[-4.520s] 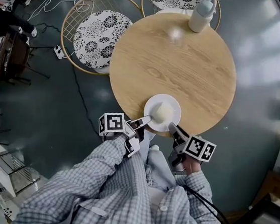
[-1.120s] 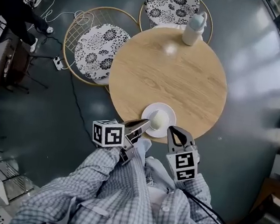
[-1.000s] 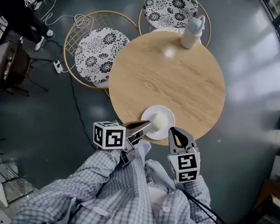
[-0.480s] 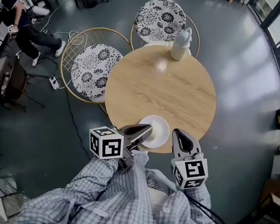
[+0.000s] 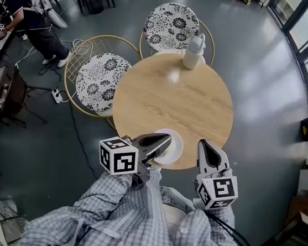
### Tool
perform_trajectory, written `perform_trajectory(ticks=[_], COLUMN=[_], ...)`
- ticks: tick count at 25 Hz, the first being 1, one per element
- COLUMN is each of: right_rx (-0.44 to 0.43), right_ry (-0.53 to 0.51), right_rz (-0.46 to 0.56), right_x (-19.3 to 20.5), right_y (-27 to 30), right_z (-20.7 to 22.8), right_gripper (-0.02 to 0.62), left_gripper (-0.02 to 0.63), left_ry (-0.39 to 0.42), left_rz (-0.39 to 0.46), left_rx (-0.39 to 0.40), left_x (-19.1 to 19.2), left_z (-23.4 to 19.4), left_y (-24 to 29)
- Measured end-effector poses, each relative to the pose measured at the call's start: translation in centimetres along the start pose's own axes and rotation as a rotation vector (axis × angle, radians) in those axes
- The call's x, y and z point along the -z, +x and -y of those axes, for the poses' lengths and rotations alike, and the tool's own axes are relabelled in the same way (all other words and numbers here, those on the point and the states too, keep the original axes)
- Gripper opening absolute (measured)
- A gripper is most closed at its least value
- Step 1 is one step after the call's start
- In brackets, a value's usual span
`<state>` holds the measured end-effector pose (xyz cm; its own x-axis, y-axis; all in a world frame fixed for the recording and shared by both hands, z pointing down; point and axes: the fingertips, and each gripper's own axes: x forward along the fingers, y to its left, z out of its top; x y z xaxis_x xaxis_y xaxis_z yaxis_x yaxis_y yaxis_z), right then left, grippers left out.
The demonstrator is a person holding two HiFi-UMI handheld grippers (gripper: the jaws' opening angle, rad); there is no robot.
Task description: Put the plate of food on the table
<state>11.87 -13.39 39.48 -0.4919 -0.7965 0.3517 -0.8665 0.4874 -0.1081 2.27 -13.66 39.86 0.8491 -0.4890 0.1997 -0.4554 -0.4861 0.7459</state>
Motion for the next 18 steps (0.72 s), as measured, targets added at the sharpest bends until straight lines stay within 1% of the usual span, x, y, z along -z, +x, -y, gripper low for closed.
perform_trajectory(ticks=[3, 8, 13, 18], right_rx=[0.011, 0.018, 0.0, -0.027], right_ry=[-0.007, -0.024, -0.026, -0.026], right_rz=[0.004, 0.003, 0.017, 0.019], right_x=[-0.1, 0.1, -0.2, -0.3], right_y=[-0.3, -0.2, 0.0, 0.5], right_z=[0.4, 0.1, -0.4, -1.1], right_gripper=[0.009, 0.009, 0.008, 0.009], left_gripper=[0.007, 0.006, 0.006, 0.006], left_ry=[0.008, -0.01, 0.028, 0.029], left_rz=[0.01, 0.021, -0.007, -0.014], left_rx=[0.002, 0.002, 0.018, 0.028], left_x=[-0.5, -0.7, -0.3, -0.1], left_z=[-0.1, -0.8, -0.2, 0.1], left_y=[-0.1, -0.3, -0.3, -0.3])
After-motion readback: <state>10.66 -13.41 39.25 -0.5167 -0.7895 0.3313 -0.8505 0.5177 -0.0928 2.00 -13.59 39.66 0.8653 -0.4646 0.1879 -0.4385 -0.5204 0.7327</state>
